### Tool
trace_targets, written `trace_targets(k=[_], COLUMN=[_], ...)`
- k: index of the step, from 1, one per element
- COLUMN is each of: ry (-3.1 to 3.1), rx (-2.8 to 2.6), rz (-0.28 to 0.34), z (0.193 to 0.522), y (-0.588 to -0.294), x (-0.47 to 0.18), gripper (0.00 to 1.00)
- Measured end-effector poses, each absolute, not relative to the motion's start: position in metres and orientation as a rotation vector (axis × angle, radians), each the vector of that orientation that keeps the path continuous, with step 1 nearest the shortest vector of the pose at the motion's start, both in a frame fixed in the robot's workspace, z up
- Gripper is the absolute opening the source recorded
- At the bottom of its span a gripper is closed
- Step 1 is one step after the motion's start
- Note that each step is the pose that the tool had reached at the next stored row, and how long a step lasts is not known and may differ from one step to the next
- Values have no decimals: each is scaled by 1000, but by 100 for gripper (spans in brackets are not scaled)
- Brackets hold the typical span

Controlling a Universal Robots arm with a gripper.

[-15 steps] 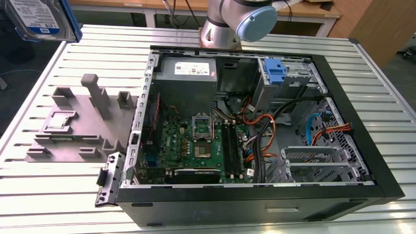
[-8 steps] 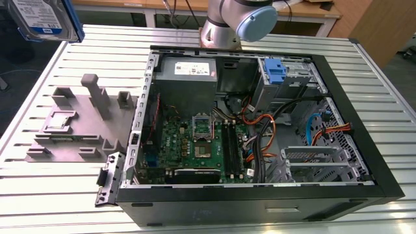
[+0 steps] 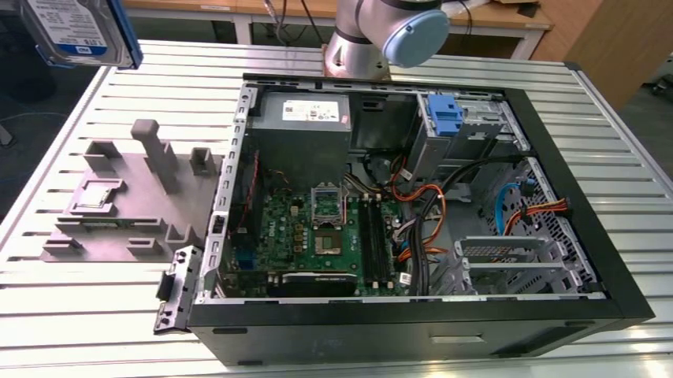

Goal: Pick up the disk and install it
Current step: 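Pick up the disk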

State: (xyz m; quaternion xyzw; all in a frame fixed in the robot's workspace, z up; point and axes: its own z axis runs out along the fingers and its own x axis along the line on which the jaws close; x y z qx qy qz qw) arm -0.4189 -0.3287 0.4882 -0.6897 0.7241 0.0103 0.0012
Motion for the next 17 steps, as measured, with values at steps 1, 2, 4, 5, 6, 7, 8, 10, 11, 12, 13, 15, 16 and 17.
trace_targets(k=[1,2,4,5,6,7,8,10,11,12,13,15,16,17], ry=[2273,2273,2273,2273,2273,2273,2273,2273,2273,2273,2273,2273,2273,2273], rx=[-2165,-2165,-2165,-2165,-2165,-2165,-2165,-2165,-2165,-2165,-2165,-2165,-2165,-2165], rz=[32,32,32,32,32,32,32,32,32,32,32,32,32,32], z=[488,488,488,488,488,488,488,488,488,488,488,488,488,488], y=[-329,-329,-329,-329,-329,-329,-329,-329,-329,-329,-329,-329,-329,-329], x=[-418,-417,-416,-415,-414,-413,-412,-410,-409,-409,-408,-406,-405,-405], gripper=[37,37,37,37,37,37,37,37,37,37,37,37,37,37])
